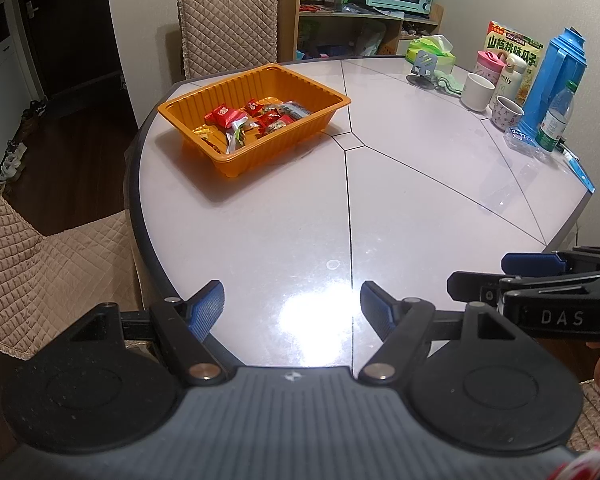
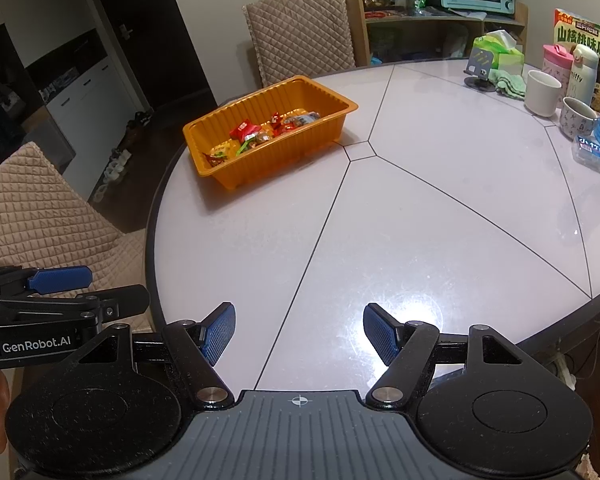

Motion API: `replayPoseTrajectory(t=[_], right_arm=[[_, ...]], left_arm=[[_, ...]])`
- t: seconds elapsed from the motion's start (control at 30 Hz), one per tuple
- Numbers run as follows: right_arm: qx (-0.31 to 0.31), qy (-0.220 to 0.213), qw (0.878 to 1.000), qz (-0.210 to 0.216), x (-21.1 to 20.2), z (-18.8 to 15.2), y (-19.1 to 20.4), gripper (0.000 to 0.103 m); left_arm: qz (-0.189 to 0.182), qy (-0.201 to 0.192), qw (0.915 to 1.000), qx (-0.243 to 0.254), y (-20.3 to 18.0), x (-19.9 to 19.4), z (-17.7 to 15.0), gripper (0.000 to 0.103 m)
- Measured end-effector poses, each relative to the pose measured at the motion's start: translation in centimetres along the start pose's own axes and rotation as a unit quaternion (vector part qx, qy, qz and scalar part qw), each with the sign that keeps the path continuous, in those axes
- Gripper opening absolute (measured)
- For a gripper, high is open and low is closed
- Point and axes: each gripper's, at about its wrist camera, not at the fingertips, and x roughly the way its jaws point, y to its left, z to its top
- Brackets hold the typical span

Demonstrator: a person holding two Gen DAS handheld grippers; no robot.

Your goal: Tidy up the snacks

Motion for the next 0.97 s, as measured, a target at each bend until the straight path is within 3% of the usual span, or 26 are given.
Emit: replayPoseTrajectory(t=[0.97], right_arm=[[0.002, 0.003, 1.000, -0.001, 0.12, -0.02, 0.03, 0.071]], left_arm=[[-0.010, 0.007, 0.9999, 0.005, -0.91, 0.76, 0.33, 0.075]])
